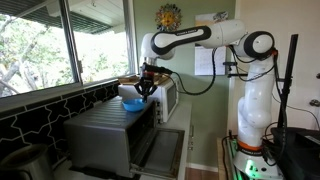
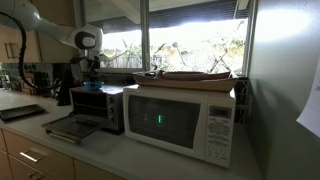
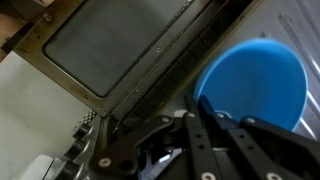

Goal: Open the toaster oven then put the blue bowl inside the oven.

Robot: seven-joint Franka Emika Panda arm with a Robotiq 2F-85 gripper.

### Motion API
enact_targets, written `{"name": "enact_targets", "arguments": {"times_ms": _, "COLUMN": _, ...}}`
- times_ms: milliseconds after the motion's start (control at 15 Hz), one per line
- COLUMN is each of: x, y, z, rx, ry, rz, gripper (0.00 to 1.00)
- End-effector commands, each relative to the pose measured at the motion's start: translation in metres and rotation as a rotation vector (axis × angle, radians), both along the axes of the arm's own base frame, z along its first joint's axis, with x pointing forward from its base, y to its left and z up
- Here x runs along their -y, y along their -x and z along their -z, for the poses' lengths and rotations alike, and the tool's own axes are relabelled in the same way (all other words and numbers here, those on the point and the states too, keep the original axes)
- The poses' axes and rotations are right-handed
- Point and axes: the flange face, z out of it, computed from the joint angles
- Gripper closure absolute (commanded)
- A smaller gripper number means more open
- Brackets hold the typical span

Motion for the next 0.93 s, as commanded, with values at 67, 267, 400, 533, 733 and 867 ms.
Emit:
{"name": "enact_targets", "arguments": {"times_ms": 67, "x": -0.005, "y": 0.018, "z": 0.007, "rx": -0.045, "ry": 0.015, "rz": -0.013, "gripper": 0.95}}
{"name": "enact_targets", "arguments": {"times_ms": 267, "x": -0.002, "y": 0.038, "z": -0.011, "rx": -0.032, "ry": 0.008, "rz": -0.01, "gripper": 0.95}}
{"name": "enact_targets", "arguments": {"times_ms": 400, "x": 0.0, "y": 0.058, "z": -0.013, "rx": -0.059, "ry": -0.007, "rz": 0.006, "gripper": 0.95}}
{"name": "enact_targets", "arguments": {"times_ms": 533, "x": -0.001, "y": 0.083, "z": -0.005, "rx": -0.103, "ry": -0.074, "rz": 0.025, "gripper": 0.95}}
{"name": "enact_targets", "arguments": {"times_ms": 733, "x": 0.002, "y": 0.117, "z": 0.004, "rx": -0.117, "ry": -0.163, "rz": 0.06, "gripper": 0.96}}
{"name": "enact_targets", "arguments": {"times_ms": 867, "x": 0.003, "y": 0.136, "z": 0.01, "rx": -0.124, "ry": -0.195, "rz": 0.083, "gripper": 0.96}}
